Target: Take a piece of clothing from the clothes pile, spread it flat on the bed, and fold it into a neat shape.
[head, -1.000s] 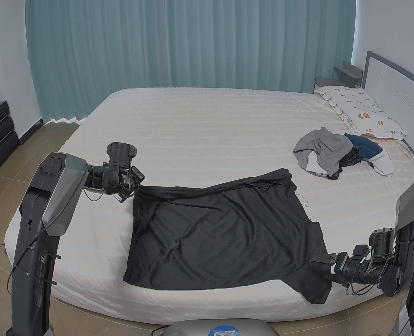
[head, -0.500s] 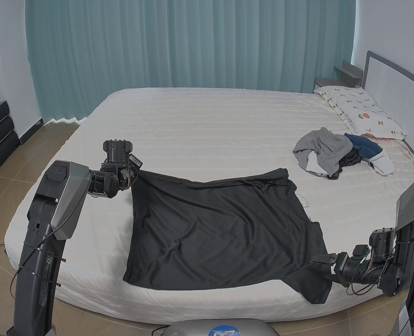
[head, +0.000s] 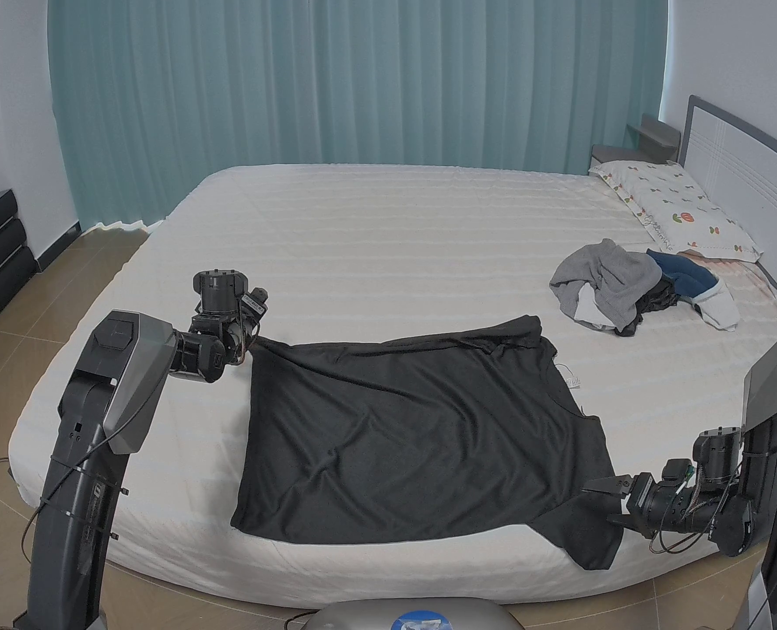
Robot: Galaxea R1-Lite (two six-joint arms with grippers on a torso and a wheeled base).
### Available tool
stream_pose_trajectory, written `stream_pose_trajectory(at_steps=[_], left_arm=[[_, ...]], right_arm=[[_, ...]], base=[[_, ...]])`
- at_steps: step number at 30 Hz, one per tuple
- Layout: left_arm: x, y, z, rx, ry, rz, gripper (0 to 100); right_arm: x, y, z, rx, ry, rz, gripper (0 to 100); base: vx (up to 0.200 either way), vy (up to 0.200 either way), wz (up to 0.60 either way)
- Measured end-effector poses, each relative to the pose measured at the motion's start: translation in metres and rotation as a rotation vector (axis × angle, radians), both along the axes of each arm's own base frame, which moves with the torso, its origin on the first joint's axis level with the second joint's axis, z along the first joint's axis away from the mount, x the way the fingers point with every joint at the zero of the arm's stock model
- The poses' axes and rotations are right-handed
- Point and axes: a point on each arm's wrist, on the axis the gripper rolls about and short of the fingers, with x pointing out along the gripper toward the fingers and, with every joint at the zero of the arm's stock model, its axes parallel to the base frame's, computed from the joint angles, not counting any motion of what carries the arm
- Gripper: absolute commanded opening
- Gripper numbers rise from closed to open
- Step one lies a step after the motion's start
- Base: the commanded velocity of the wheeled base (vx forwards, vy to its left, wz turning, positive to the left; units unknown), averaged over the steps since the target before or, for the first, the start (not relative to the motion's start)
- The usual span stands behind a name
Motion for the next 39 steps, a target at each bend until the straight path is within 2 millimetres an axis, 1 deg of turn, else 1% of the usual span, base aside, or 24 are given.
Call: stream_pose_trajectory(at_steps=[7, 11, 16, 22, 27, 33, 39], left_arm=[[-0.019, 0.004, -0.005, -0.002, 0.098, -0.027, 100], [-0.037, 0.005, -0.004, -0.016, 0.150, -0.063, 100], [-0.068, 0.006, -0.007, -0.030, 0.217, -0.097, 100], [-0.114, 0.008, -0.018, -0.036, 0.277, -0.122, 100], [-0.160, 0.004, -0.025, -0.038, 0.352, -0.159, 100], [-0.216, -0.005, -0.020, -0.055, 0.409, -0.248, 100], [-0.258, -0.011, -0.017, -0.031, 0.423, -0.323, 100]], right_arm=[[0.000, 0.000, 0.000, 0.000, 0.000, 0.000, 100], [0.000, 0.000, 0.000, 0.000, -0.001, 0.000, 100], [0.000, 0.000, 0.000, 0.000, -0.001, 0.000, 100], [0.000, 0.000, 0.000, 0.000, -0.001, 0.000, 100], [0.000, 0.000, 0.000, 0.000, 0.001, 0.000, 100], [0.000, 0.000, 0.000, 0.000, 0.001, 0.000, 100], [-0.001, 0.000, 0.000, 0.001, 0.003, 0.001, 100]], base=[[0.000, 0.000, 0.00], [0.000, 0.000, 0.00], [0.000, 0.000, 0.00], [0.000, 0.000, 0.00], [0.000, 0.000, 0.00], [0.000, 0.000, 0.00], [0.000, 0.000, 0.00]])
